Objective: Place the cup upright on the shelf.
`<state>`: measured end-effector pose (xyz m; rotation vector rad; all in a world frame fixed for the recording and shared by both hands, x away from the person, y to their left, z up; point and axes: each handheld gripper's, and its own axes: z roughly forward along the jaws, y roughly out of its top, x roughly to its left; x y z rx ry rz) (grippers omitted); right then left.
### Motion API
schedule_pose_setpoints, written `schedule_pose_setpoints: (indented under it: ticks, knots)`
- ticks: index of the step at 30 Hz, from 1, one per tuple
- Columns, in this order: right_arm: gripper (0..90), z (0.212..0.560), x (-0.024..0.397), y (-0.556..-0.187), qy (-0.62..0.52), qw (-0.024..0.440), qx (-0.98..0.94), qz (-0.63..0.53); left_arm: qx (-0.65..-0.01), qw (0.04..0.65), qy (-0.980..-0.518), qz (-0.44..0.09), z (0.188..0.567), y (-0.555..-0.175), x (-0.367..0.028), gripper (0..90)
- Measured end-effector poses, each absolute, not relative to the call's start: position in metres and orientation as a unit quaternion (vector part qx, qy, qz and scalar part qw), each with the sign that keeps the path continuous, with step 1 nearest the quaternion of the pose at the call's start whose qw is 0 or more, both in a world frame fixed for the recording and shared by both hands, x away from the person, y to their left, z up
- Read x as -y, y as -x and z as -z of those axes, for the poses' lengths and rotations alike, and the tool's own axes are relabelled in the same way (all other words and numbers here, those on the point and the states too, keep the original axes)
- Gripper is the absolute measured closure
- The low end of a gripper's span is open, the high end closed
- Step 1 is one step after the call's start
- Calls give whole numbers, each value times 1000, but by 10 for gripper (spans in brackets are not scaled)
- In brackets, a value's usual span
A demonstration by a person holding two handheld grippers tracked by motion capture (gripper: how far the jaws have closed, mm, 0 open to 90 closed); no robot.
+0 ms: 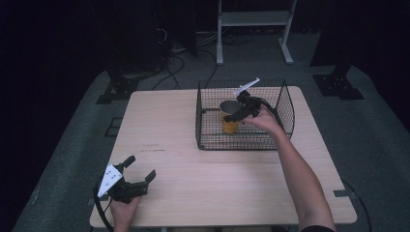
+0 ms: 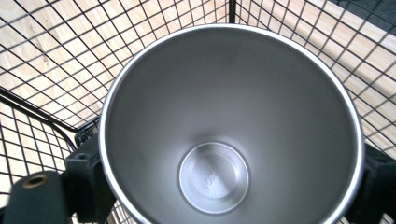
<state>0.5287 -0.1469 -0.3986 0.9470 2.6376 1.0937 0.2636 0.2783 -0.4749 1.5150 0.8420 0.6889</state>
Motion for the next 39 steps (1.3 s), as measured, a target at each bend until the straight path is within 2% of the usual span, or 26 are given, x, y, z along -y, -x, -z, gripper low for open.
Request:
schedule_pose_setpoints:
  ticks: [11, 17, 39]
  knots:
    - [84, 397, 144, -527, -311, 76, -875, -363, -362, 596, -653, -296, 475, -264, -278, 23]
    - [25, 392, 144, -526, -315, 86, -868, -374, -363, 595, -653, -296, 475, -264, -278, 23]
    - [25, 355, 172, -516, -327, 97, -821, -457, -365, 592, -654, -298, 475, -264, -277, 23]
